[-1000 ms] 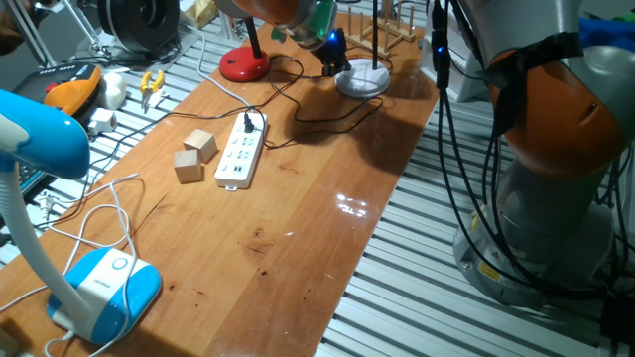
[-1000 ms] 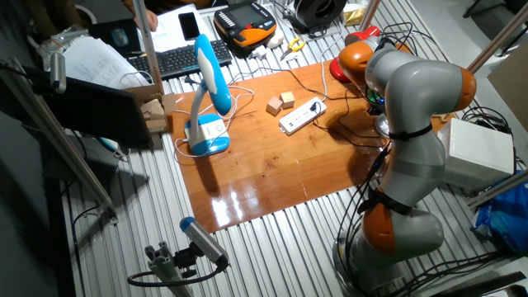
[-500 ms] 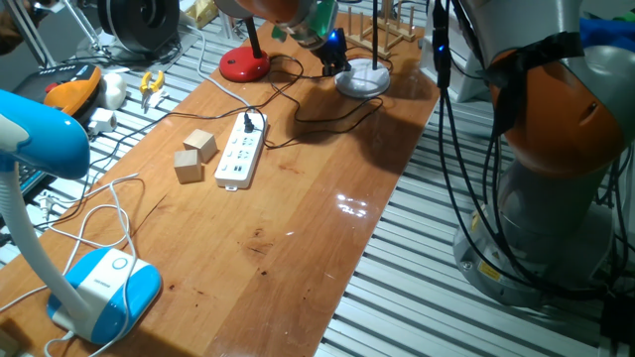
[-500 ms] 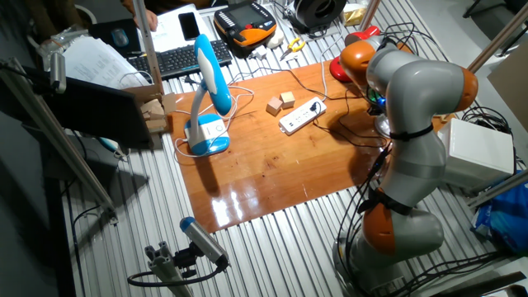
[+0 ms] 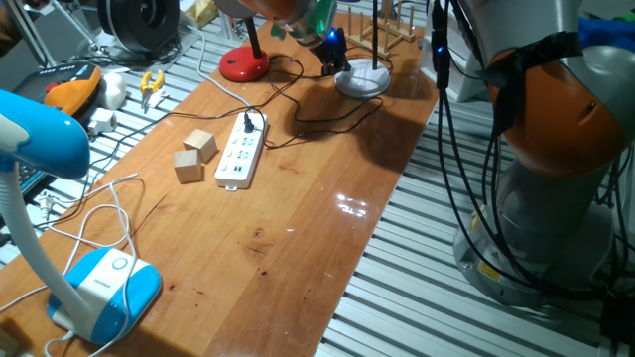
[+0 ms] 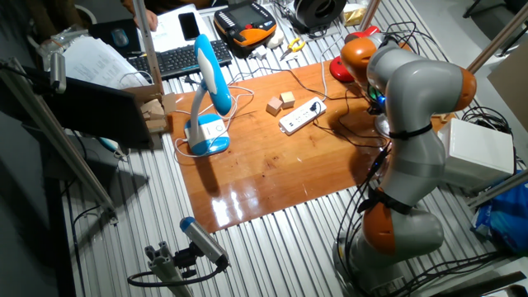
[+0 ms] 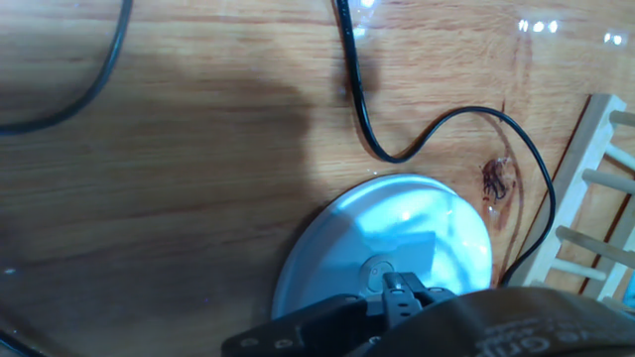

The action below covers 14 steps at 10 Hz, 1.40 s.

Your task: Plug in the power cord of the desk lamp, turn on the socket, and light up the desk lamp

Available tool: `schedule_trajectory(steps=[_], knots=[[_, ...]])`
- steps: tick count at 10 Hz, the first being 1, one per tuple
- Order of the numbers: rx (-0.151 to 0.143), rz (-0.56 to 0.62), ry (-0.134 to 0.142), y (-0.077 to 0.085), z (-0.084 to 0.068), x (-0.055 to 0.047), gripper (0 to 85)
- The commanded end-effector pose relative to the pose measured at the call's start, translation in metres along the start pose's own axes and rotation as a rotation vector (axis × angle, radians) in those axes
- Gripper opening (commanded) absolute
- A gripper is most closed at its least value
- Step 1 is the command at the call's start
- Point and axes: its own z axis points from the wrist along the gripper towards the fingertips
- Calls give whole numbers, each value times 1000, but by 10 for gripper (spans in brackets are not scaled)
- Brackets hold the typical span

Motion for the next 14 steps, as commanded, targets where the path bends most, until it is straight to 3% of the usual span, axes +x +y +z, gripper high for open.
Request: schedule_trajectory(steps=[1, 6, 14], knots=[[4, 0, -1, 0, 0, 0, 0], [13, 2, -1, -6, 8, 6, 0], [23, 11, -11, -1, 12, 8, 0]])
